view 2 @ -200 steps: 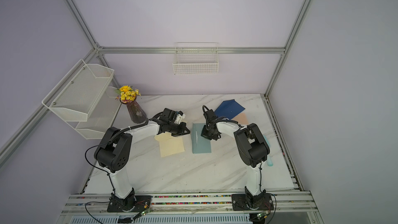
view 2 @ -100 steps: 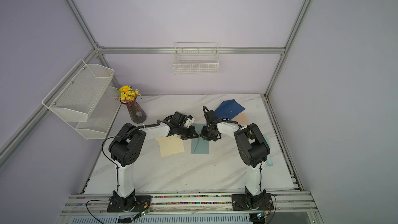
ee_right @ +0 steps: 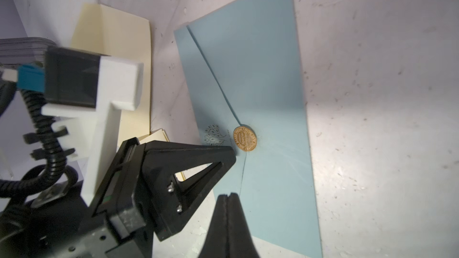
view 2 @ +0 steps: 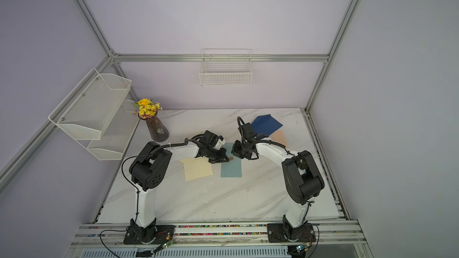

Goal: Fold the letter paper in half and place it into the envelope
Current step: Fold the envelope flap on the envelope.

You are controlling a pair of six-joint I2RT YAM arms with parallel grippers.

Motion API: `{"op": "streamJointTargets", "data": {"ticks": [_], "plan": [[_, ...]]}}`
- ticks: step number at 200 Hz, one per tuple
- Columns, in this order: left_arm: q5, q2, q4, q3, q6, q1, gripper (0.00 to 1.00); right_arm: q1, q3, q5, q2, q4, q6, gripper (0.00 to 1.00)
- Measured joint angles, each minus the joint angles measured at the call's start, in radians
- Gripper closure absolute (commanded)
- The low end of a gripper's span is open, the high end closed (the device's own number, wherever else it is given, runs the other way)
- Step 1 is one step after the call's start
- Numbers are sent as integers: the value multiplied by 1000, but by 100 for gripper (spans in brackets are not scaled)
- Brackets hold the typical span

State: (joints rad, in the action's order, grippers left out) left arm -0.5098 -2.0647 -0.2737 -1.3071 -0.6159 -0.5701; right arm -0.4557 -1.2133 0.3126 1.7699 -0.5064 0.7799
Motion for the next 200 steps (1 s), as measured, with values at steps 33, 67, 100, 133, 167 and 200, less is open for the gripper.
{"op": "streamJointTargets", "data": {"ticks": [33, 67, 100, 133, 167, 200], "plan": [[3, 0, -16, -5, 12, -3, 100, 0, 2, 40, 54, 43, 5, 100], [3, 0, -35, -11, 26, -3, 100, 0, 2, 67, 120, 84, 20, 100], [3, 0, -41, -13, 32, -3, 100, 0, 2, 71, 170, 100, 23, 100], [2, 0, -50, -15, 34, -3, 100, 0, -2, 55, 179, 93, 16, 100], [2, 0, -50, -15, 34, -3, 100, 0, -26, 18, 185, 60, 0, 100], [2, 0, -50, -15, 34, -3, 100, 0, -63, 4, 204, 27, 0, 100]]}}
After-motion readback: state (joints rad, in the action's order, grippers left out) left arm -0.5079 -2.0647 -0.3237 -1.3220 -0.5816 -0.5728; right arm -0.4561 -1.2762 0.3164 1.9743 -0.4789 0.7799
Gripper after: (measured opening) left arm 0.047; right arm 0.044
